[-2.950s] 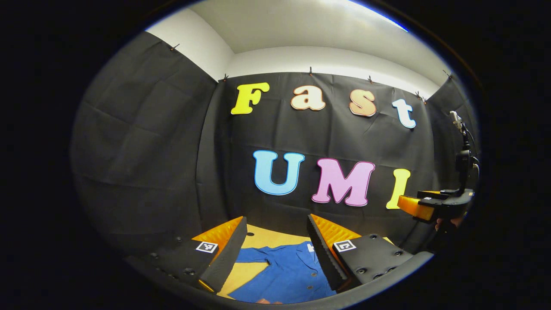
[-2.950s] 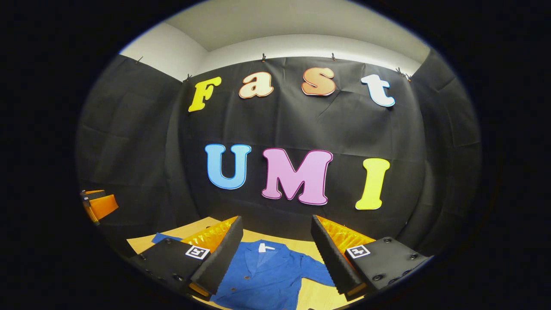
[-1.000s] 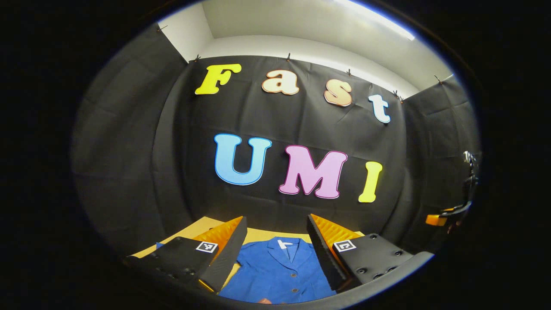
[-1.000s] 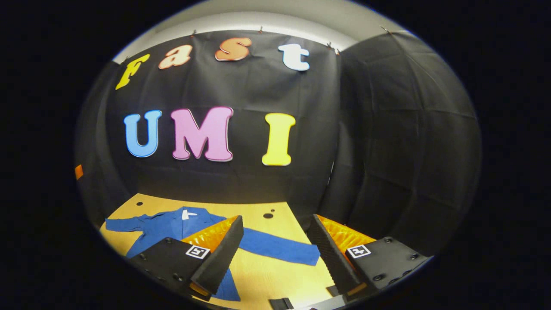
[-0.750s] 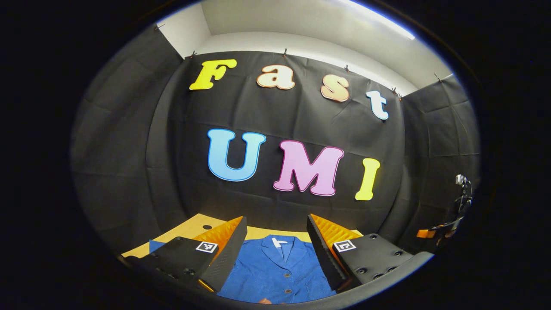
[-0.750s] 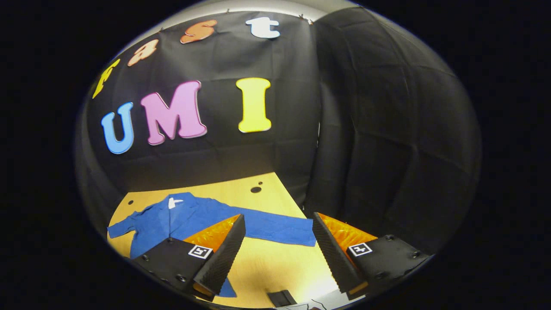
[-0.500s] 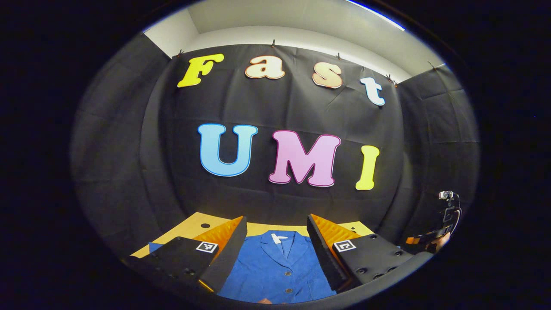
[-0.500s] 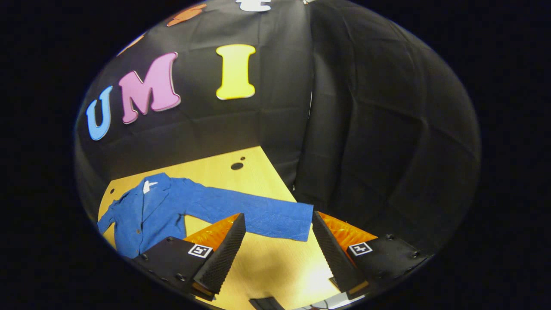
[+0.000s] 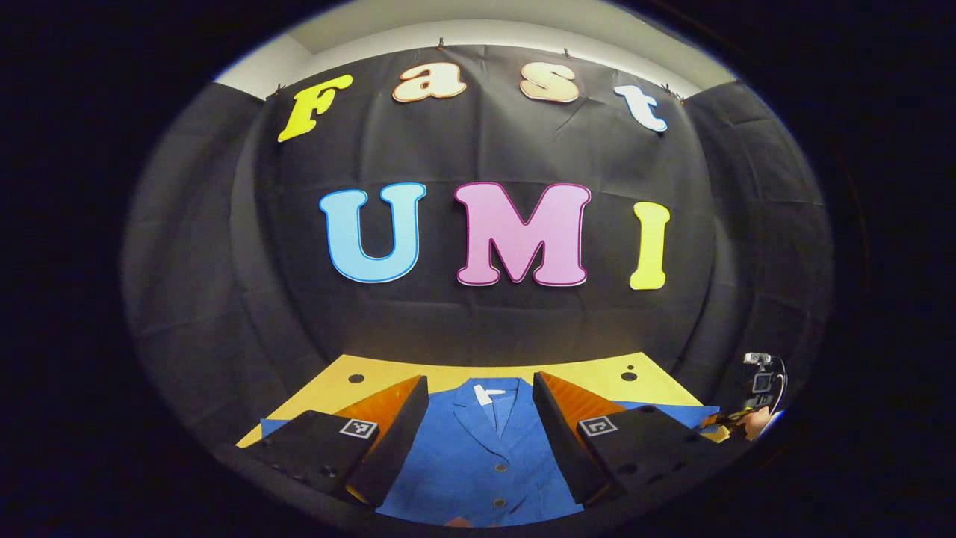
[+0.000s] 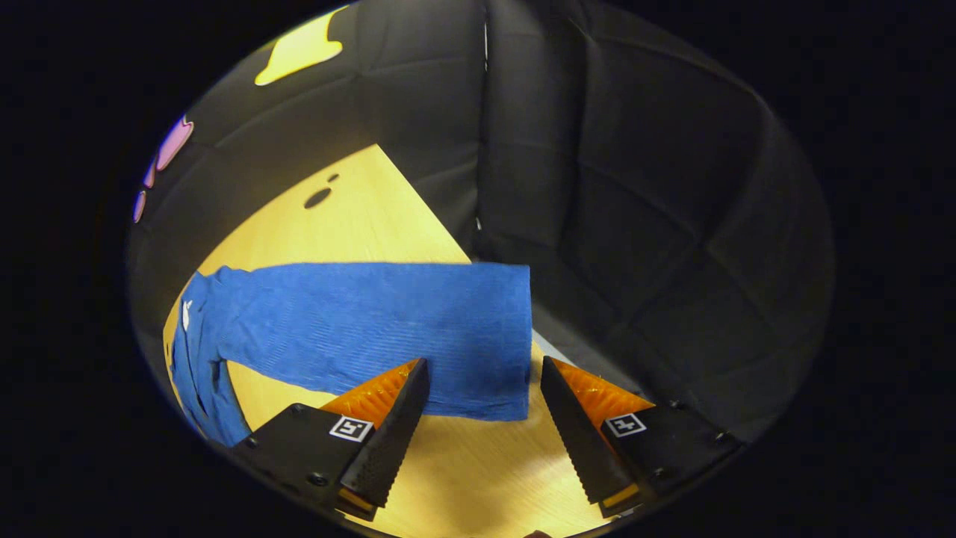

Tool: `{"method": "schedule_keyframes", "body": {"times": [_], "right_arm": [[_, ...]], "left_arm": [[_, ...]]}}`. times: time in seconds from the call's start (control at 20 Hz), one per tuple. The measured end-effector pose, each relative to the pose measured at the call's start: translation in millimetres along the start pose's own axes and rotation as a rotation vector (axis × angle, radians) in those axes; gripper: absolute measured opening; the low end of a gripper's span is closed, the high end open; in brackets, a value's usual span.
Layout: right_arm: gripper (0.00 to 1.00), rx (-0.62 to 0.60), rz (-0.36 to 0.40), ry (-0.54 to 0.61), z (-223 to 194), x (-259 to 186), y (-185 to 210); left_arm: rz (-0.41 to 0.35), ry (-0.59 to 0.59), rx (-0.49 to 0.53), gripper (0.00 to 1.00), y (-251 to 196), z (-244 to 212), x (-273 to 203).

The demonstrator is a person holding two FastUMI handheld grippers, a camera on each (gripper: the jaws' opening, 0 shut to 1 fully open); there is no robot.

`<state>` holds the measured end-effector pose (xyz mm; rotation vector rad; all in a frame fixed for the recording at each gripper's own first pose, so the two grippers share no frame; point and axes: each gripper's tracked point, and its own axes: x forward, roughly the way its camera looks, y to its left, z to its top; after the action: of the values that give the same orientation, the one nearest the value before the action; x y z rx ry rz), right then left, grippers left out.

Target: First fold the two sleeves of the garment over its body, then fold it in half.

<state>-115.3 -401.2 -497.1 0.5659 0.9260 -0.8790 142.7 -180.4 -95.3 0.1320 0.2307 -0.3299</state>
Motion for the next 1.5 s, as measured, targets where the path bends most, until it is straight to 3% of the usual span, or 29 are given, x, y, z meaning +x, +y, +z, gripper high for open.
{"method": "schedule_keyframes", "body": {"times": [0.1,0.15,0.2,0.35,0.4,0.45,0.55,0.85,1.05,1.15,1.35,1.5], "right_arm": [[0.77,-0.049,-0.02,0.054,-8.3,-4.0,-2.8],[0.8,-0.054,-0.021,0.058,-7.6,-3.8,0.5],[0.72,-0.04,-0.005,0.084,-7.8,-5.4,5.6],[0.06,0.0,0.015,0.074,-4.2,-1.7,14.3],[0.13,0.007,0.003,0.071,-3.9,-3.5,16.5],[0.02,-0.006,0.025,0.076,-6.3,-3.4,21.5],[0.01,-0.043,0.05,0.055,-5.7,-21.6,32.5],[0.01,-0.161,0.082,-0.159,39.7,-118.6,102.0],[0.01,-0.203,0.151,-0.262,84.1,-181.7,198.5],[0.01,-0.228,0.22,-0.301,99.3,-213.5,265.3],[0.01,-0.296,0.386,-0.341,89.1,-263.0,402.5],[0.01,-0.276,0.514,-0.273,37.1,-272.6,504.7]], "left_arm": [[-0.001,0.027,-0.022,0.8,-5.7,-8.5,6.2],[-0.002,0.036,-0.027,0.8,-7.8,-10.2,8.9],[0.0,0.04,-0.027,0.8,-7.9,-11.6,10.1],[-0.004,0.018,-0.025,0.8,-4.4,-6.6,11.5],[-0.004,0.016,-0.025,0.8,-0.8,-6.6,10.8],[-0.001,0.016,-0.025,0.8,4.5,-6.4,9.2],[0.007,-0.001,-0.029,0.8,20.5,-2.7,3.5],[-0.007,-0.027,-0.075,0.8,80.7,-8.5,-17.6],[-0.035,-0.049,-0.164,0.8,127.9,-3.8,-29.1],[-0.034,-0.066,-0.197,0.8,159.0,-3.6,-32.1],[0.011,-0.071,-0.216,0.8,225.5,-16.1,-36.6],[0.074,-0.062,-0.21,0.8,271.2,-27.1,-42.8]]}}
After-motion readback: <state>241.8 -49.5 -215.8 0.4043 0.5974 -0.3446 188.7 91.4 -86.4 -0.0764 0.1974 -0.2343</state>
